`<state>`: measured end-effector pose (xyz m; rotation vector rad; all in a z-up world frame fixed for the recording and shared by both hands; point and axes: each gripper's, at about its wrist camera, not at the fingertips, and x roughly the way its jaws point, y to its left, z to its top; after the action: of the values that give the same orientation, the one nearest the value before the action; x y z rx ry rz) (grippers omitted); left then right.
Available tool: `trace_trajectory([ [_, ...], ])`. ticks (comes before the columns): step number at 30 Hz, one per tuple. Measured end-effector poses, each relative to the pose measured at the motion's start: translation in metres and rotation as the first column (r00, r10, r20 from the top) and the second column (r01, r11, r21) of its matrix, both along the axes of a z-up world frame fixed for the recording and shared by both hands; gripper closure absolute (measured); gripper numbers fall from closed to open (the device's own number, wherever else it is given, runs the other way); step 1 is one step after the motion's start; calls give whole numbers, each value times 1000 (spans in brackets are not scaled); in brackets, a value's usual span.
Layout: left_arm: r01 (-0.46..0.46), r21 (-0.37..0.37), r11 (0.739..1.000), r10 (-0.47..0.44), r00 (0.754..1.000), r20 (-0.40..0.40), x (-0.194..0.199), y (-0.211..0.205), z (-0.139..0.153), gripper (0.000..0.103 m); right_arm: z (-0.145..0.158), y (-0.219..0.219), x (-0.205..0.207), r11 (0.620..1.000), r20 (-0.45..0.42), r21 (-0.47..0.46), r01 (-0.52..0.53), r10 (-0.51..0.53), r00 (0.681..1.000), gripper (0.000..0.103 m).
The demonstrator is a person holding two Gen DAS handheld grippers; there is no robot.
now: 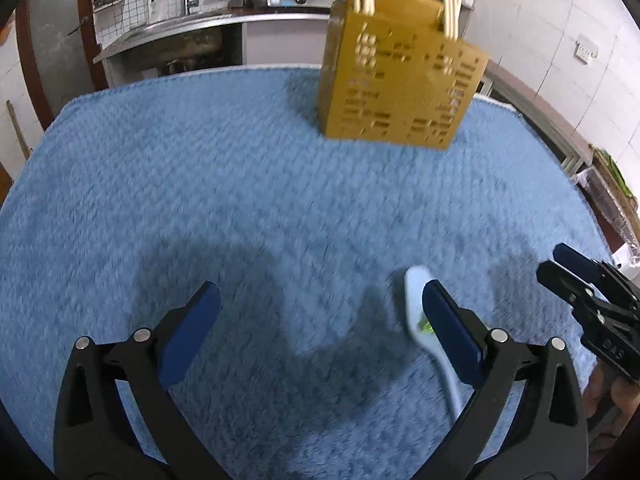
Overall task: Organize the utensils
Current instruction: 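Move both open tools back toward the white spatula and green-handled fork, then close the right tool on the green fork handle while the left tool grasps the white spatula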
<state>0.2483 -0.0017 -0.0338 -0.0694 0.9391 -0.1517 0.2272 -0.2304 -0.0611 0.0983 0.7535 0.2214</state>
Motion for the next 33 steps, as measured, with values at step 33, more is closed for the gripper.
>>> trace_trajectory([
  [33,89,97,991,-79,992,-102,29,-43,-14,34,-5,27,54,987,-172,-155,-46,19,985,82],
])
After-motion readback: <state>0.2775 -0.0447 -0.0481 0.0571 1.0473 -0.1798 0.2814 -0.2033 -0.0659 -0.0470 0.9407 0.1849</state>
